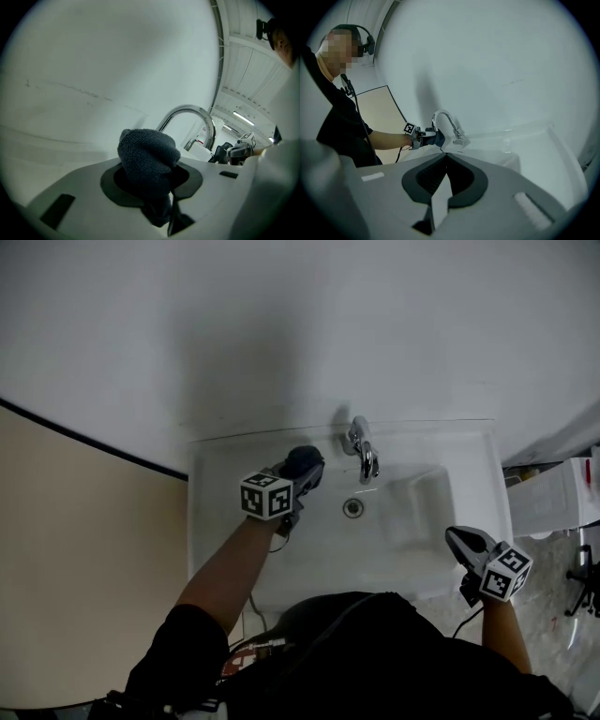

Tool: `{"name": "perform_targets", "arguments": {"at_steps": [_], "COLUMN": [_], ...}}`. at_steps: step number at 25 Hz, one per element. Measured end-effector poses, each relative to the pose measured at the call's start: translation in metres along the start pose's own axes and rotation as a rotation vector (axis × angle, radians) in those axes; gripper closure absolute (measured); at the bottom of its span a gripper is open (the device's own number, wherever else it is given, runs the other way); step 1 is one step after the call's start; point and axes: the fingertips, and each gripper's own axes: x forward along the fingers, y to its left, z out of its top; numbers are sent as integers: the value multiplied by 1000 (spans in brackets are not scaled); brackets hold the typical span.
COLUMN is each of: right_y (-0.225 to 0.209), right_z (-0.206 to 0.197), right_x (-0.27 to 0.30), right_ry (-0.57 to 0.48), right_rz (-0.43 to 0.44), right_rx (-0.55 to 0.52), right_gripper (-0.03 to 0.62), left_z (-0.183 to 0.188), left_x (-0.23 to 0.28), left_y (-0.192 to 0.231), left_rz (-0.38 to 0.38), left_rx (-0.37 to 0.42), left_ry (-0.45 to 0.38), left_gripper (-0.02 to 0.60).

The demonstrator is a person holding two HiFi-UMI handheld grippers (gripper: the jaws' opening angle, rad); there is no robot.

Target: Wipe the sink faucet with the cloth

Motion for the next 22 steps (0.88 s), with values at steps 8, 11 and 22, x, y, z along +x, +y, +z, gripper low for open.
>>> {"name": "perform_targets", "arguments": {"at_steps": [8, 11, 22], "right_y": [-27, -37, -67], "right_z": [-17, -26, -50], "right_x": [-13, -18, -27], "right_ry": [43, 44, 29], "right_rz": [-54, -71, -99], "right_rx": [21, 43, 120], "right_gripper": [592, 592, 592], "left_z": [21, 9, -25], "left_x": [72, 93, 132], "left_y": [5, 10, 29], "left_rz": [26, 56, 163], "left_rx": [192, 306, 672], "left_ry": [97, 197, 514], "left_gripper": [466, 466, 466]}}
